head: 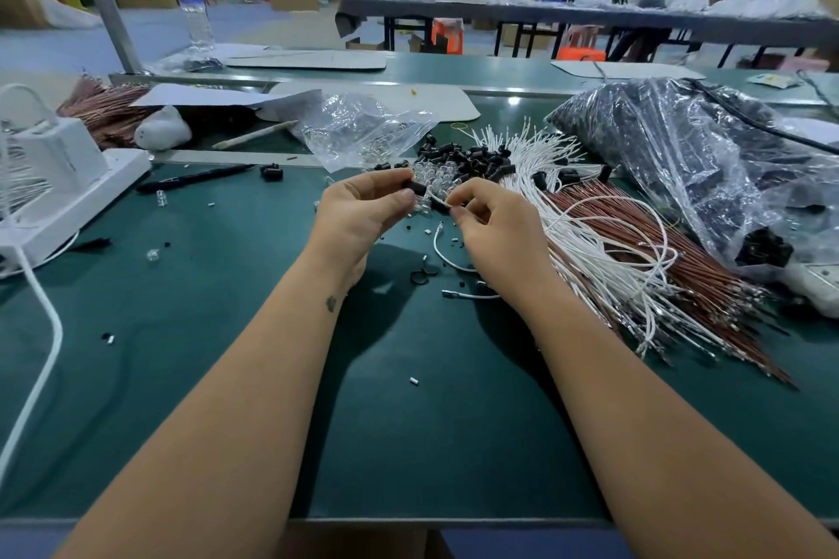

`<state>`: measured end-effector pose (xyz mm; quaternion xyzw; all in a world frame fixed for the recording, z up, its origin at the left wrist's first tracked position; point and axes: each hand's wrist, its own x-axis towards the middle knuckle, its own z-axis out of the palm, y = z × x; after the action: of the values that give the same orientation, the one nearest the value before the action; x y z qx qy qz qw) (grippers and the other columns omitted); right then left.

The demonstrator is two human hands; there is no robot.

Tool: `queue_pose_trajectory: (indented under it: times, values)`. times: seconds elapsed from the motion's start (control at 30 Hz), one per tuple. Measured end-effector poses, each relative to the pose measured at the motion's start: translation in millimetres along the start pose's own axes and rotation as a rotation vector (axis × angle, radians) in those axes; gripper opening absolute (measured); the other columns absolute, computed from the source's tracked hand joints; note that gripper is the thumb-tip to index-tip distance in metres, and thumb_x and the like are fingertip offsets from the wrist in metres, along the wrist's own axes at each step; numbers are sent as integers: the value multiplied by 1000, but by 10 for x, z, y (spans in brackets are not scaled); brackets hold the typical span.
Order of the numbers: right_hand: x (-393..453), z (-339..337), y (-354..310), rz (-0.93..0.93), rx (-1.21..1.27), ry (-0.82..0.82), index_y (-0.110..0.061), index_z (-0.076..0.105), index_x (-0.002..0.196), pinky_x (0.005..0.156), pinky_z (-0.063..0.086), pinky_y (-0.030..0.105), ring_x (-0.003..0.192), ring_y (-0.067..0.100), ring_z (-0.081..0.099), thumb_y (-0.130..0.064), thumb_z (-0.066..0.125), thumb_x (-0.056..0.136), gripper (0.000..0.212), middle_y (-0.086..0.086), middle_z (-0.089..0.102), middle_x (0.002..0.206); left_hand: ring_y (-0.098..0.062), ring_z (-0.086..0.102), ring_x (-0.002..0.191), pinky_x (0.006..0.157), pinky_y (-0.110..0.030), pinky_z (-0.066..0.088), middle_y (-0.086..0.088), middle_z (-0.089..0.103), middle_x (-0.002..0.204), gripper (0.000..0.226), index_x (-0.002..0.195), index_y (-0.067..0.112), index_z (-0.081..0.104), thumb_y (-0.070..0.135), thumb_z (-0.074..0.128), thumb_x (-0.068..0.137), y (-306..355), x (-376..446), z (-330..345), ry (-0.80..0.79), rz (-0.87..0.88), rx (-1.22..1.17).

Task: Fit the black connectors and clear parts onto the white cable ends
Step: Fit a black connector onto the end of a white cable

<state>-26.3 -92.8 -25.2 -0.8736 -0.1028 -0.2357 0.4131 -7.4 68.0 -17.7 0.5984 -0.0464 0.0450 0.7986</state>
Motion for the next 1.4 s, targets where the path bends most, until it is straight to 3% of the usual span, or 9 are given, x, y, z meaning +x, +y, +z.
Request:
queue_pose_trajectory:
  times: [0.4, 0.6, 0.77, 0.87, 0.93, 1.07, 1.23, 1.4]
  values:
    - [-1, 17, 15, -13, 1, -7, -29, 69, 84, 57, 39, 25, 55, 2, 48, -17, 66, 87, 13, -14, 55, 60, -10, 66, 66, 70, -19, 56, -4, 69, 75, 14, 91, 4, 67, -8, 63, 84, 1, -16, 32, 22, -18, -39]
    - [2, 3, 20, 2, -29, 90, -31, 66, 84, 57, 39, 22, 62, 1, 55, -17, 63, 87, 14, -16, 58, 65, -11, 68, 67, 70, -19, 56, -2, 72, 71, 16, 90, 6, 69, -7, 64, 83, 18, -26, 30, -55, -78, -60]
    - [-4, 6, 4, 13, -41, 114, -28, 62, 82, 58, 43, 25, 63, 3, 56, -17, 62, 89, 13, -14, 58, 64, -10, 68, 70, 73, -20, 57, 1, 72, 72, 19, 88, 9, 70, -8, 66, 81, 15, -48, 51, -77, -25, -6]
    - [-10, 2, -11, -8, -8, 157, -26, 59, 82, 55, 37, 10, 63, -3, 54, -15, 60, 90, 13, -17, 55, 63, -11, 67, 71, 75, -22, 57, 0, 71, 73, 18, 89, 8, 69, -8, 68, 80, 5, -52, 60, -60, 7, 52]
    - [-11, 2, -13, -6, 5, 173, -24, 59, 83, 55, 36, 8, 62, -5, 53, -14, 59, 91, 12, -17, 54, 64, -11, 67, 68, 73, -20, 57, 1, 71, 70, 16, 89, 6, 69, -6, 69, 80, 0, -57, 66, -52, 6, 74]
    - [-16, 11, -10, -3, 22, 143, -19, 61, 85, 57, 44, 21, 61, 3, 54, -13, 58, 92, 10, -14, 55, 65, -9, 66, 61, 65, -17, 55, -1, 70, 66, 7, 87, 5, 69, 1, 70, 81, 6, -69, 75, -47, -14, 50]
    - [-28, 13, -12, -25, -8, 126, -28, 60, 82, 55, 40, 16, 62, -3, 53, -17, 62, 89, 13, -18, 53, 61, -10, 65, 60, 63, -17, 55, -3, 70, 65, 3, 86, 5, 69, 5, 70, 82, 0, -72, 82, -50, -18, 25]
    - [-35, 23, -44, -70, -39, 146, -26, 63, 84, 60, 45, 27, 65, 5, 55, -18, 64, 89, 10, -19, 55, 65, -10, 63, 60, 66, -18, 55, -2, 69, 65, 5, 85, 6, 69, 4, 71, 81, -20, -65, 84, -68, -17, 57]
